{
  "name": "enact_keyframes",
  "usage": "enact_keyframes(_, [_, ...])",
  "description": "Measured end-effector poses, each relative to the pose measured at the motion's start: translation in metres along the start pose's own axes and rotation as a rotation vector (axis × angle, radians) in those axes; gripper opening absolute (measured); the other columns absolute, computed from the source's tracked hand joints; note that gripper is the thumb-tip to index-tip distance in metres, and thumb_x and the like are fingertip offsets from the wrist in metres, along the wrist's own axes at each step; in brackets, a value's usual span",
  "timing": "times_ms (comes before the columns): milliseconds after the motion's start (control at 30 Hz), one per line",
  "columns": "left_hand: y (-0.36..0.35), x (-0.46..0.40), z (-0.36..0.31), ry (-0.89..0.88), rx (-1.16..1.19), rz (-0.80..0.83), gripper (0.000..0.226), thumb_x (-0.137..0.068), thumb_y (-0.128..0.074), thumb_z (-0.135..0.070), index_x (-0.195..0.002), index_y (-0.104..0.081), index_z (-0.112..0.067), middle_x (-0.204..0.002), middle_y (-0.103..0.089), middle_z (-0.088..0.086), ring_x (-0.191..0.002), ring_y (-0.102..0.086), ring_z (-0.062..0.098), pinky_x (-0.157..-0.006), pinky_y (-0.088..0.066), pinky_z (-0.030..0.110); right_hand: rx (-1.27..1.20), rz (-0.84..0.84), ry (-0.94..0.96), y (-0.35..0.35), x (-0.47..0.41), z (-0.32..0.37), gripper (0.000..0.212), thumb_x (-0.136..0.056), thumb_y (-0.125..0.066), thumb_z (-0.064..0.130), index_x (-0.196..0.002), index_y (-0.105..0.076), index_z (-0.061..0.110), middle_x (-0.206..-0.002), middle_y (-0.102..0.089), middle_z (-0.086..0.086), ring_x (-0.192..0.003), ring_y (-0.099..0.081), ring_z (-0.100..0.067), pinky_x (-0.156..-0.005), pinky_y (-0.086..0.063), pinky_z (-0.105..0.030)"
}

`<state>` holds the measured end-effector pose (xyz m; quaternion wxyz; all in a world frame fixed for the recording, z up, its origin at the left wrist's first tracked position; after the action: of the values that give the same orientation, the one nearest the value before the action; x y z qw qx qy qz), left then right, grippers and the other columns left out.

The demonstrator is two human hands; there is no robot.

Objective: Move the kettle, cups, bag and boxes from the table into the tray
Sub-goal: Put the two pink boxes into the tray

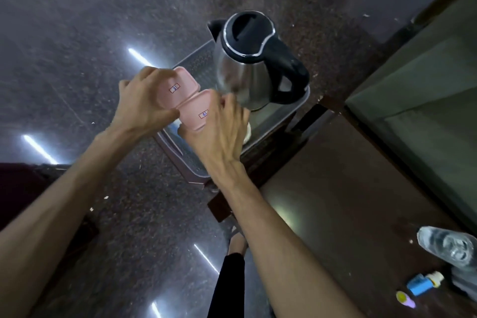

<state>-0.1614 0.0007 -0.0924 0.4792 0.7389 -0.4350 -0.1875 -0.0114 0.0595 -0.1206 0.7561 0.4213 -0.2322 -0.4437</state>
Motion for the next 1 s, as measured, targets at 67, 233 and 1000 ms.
enact_keyframes(67, [-0.008, -0.010, 0.018, 0.012, -0.051, 0.087, 0.083, -0.059, -0.064, -0.039, -0.138, -0.059, -0.016, -0.134, -0.062, 0.013, -0.121, -0.061, 0.035, -0.102, -0.035, 0.048, 0.067, 0.015, 0.014, -0.020, -0.005, 0.006, 0.076, -0.061, -0.081, 0.066, -0.117, -0.059, 0.020, -0.112, -0.061, -0.003, -0.102, -0.060, -0.023, -0.095, -0.041, -0.040])
enact_keyframes(233, [-0.031, -0.008, 0.040, -0.031, -0.179, 0.171, 0.091, -0.055, -0.066, -0.046, -0.140, -0.058, -0.014, -0.143, -0.056, 0.012, -0.128, -0.058, 0.033, -0.103, -0.029, 0.044, 0.160, 0.111, 0.045, -0.044, -0.003, 0.001, 0.076, -0.070, -0.075, 0.070, -0.123, -0.055, 0.021, -0.118, -0.061, -0.004, -0.111, -0.059, -0.024, -0.107, -0.035, -0.043])
enact_keyframes(1000, [-0.182, 0.120, -0.196, -0.165, 0.342, 0.098, 0.021, -0.084, -0.067, -0.007, -0.101, -0.074, -0.016, -0.102, -0.065, -0.006, -0.075, -0.055, 0.005, -0.071, -0.052, 0.025, -0.263, -0.180, -0.337, 0.112, 0.126, -0.198, 0.020, -0.089, -0.073, 0.012, -0.109, -0.075, 0.012, -0.109, -0.071, -0.002, -0.104, -0.068, -0.020, -0.090, -0.055, -0.038])
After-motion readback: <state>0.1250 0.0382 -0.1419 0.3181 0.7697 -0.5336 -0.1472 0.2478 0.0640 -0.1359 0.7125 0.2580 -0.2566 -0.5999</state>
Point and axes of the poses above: each hand's wrist, its own x-axis away from the middle knuckle, its own y-axis out of the back of the hand, z = x × y, the point moved 2 cm from there along -x, towards the middle knuckle
